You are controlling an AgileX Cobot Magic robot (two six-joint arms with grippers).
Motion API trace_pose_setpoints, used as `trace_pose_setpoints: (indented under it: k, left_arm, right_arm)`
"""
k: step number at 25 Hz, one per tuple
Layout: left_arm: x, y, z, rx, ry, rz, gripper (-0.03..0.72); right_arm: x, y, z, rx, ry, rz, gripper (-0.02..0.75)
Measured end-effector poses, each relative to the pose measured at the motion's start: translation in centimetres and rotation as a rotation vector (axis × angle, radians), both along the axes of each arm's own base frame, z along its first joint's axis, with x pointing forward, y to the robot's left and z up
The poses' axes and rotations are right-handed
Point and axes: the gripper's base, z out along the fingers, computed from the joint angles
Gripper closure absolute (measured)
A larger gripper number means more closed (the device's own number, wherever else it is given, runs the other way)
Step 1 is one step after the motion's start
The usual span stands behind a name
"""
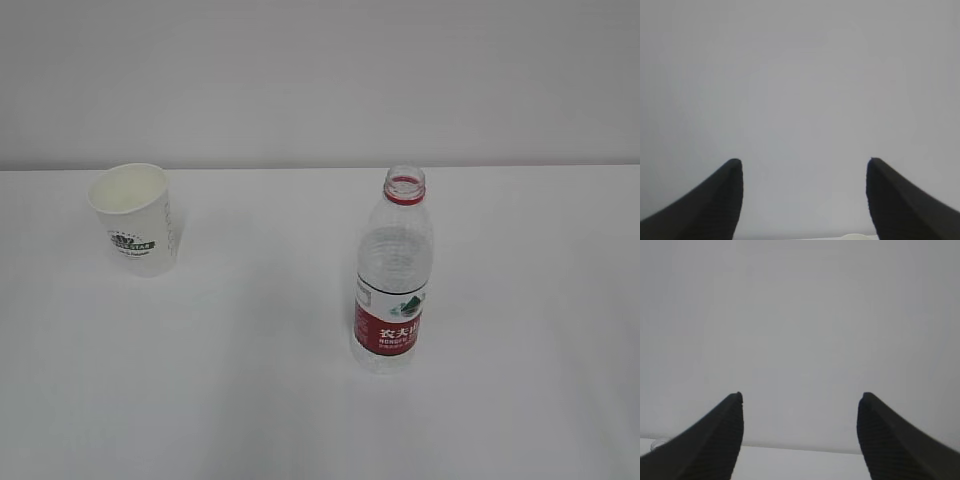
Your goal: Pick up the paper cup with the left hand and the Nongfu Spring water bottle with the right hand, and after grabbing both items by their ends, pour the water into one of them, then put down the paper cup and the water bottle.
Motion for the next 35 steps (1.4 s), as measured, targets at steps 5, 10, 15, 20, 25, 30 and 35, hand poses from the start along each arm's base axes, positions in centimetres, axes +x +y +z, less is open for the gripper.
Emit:
trace_pose_setpoints:
  k: [5,10,15,20,25,30,35]
  left_arm:
    - [0.0,-0.2,0.1,-0.044,-0.004,-0.032,0.127]
    - [-0.3,-0.1,1.0,-0.039,-0.111,-0.024,0.127]
    - [-0.7,0.0,1.8,0.010,-0.204,0.008,0.127]
    - [-0.7,0.0,1.8,0.015,-0.210,0.011,0.127]
    - [-0.6,0.0,1.7,0.018,-0.188,0.012,0.127]
    - [0.3,0.0,1.6,0.019,-0.143,0.012,0.129]
    - [2.0,-0.1,1.9,0.022,-0.110,0.010,0.129]
  right_arm:
    - [0.0,0.0,0.2,-0.001,-0.026,-0.001,0.204]
    - [0.0,0.0,0.3,-0.004,-0.028,-0.003,0.203]
    - [-0.1,0.0,0.4,-0.009,-0.044,-0.007,0.203]
    - [-0.1,-0.1,0.6,-0.013,-0.072,-0.009,0.203]
    - [-0.1,-0.1,0.7,-0.030,-0.076,-0.020,0.203]
    - [0.5,-0.1,0.7,-0.036,-0.059,-0.020,0.203]
    - [1.5,0.1,1.2,-0.038,-0.067,-0.015,0.203]
